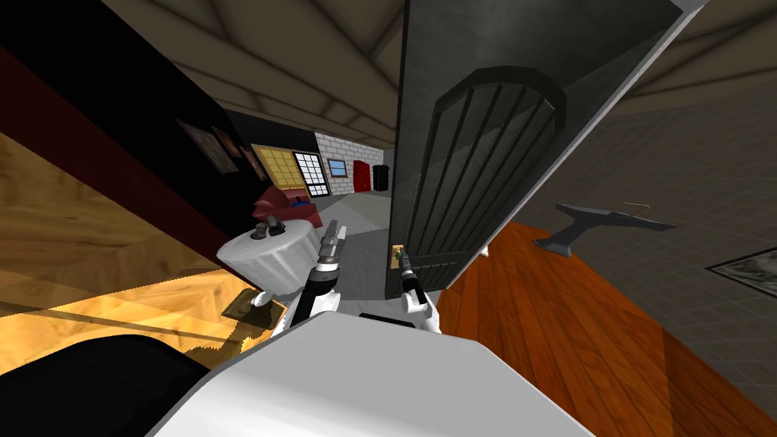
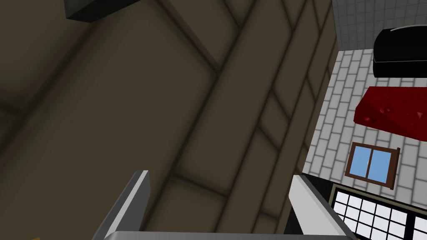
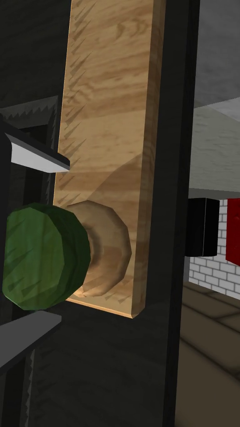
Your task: Push the door open
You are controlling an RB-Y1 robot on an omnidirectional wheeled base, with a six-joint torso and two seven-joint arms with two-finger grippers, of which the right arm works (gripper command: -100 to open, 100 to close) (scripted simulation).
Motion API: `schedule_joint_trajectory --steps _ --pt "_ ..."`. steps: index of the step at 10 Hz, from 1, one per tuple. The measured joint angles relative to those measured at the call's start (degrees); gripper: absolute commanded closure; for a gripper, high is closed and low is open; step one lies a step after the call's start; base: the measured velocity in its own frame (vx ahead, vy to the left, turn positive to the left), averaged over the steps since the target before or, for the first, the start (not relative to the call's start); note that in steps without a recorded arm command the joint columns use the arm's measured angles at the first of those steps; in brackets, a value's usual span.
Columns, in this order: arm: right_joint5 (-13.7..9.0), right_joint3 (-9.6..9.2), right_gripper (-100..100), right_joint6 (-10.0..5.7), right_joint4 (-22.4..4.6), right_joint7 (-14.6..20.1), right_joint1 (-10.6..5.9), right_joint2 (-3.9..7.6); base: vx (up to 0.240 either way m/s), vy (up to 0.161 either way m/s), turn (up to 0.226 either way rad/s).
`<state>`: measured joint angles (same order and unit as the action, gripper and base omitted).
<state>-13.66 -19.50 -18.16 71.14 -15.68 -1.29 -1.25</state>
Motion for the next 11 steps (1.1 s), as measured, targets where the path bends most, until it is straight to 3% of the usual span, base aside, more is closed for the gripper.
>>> schedule_joint_trajectory --steps 5,6,10,11 --pt "0.04 -0.21 100 0.1 -0.12 -0.04 0.04 -0.02 -0.013 -0.013 0.006" --pt "0.03 -0.19 100 0.11 -0.14 -0.03 0.07 0.0 0.087 0.031 -0.219" --pt "-2.08 -3.71 100 0.29 2.3 -2.82 3.02 2.23 0.216 0.056 -0.235" --pt "-2.64 -4.34 -100 0.24 3.16 -3.63 3.73 2.57 0.003 -0.032 -0.069"
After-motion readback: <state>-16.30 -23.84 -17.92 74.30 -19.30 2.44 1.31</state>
